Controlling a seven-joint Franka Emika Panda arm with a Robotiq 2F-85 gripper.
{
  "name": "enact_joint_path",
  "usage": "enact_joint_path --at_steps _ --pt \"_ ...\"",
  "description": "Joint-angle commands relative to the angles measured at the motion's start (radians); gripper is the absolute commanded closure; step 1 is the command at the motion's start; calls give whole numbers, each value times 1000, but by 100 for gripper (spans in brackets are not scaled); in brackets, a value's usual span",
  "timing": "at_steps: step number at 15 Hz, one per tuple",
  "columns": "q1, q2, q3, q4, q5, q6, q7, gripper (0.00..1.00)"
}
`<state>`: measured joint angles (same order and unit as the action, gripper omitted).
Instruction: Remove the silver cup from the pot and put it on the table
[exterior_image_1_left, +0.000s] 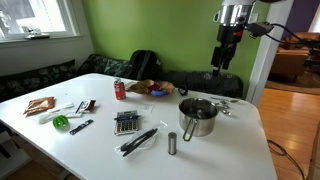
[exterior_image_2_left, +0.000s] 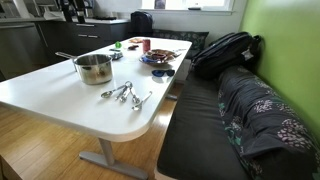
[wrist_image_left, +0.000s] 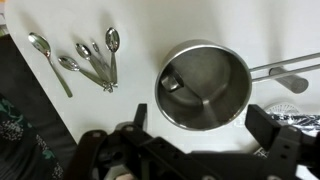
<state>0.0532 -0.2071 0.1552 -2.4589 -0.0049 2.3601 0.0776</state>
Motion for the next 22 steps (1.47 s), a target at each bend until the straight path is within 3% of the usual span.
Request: enact_joint_path --at_steps 1,6,9,12,14,18,22 --pt "24 -14 -16 -18 -28 57 -57 0" --pt "11 196 -43 68 -135 45 -251 0" --pt "14 365 -49 148 -212 68 -235 0" --pt "37 480 -43 220 -188 69 -214 0" --pt "32 444 -46 189 -174 66 -230 0" --pt "40 487 -46 234 -173 68 -221 0" --pt "100 519 -46 225 -263 144 -156 0"
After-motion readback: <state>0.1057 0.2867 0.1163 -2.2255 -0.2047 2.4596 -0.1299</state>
